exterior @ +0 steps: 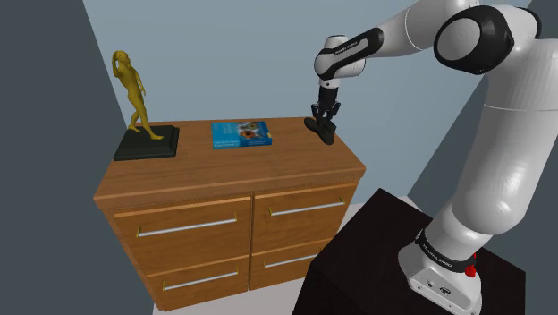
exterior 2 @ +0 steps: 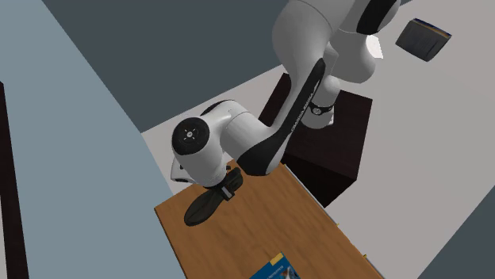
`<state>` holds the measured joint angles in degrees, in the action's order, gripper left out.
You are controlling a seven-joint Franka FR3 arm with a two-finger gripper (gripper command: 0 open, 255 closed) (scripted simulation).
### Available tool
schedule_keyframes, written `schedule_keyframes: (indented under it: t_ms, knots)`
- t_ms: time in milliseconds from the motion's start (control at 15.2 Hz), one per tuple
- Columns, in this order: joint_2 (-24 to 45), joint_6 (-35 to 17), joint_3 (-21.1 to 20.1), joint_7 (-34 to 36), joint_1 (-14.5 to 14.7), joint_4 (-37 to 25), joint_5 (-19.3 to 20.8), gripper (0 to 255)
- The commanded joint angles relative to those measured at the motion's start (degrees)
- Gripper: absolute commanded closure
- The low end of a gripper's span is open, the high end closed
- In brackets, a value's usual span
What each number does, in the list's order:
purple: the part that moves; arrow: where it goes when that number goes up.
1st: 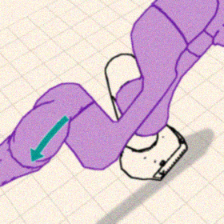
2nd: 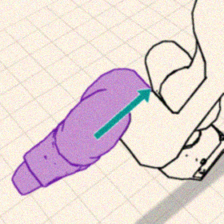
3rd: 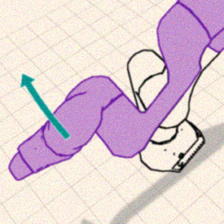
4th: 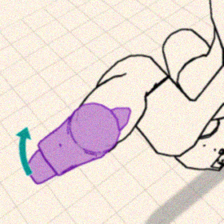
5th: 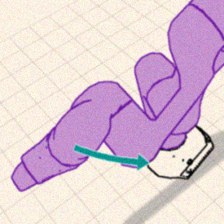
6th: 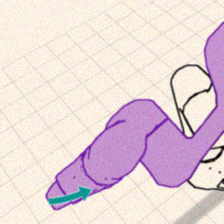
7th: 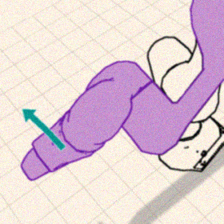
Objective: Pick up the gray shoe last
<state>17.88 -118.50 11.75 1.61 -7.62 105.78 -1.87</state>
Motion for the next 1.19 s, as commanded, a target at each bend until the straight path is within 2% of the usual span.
schedule_keyframes:
  t_ms: [0,990,1122]
  knots:
    - [0.0,0.0,0.0,0.1,0.0,0.1,0.0,255]
    - [-4.0,10.3,0.3,0.4,0.3,-6.3,0.9,255]
    - [-4.1,10.4,0.3,0.4,0.3,-6.3,0.9,255]
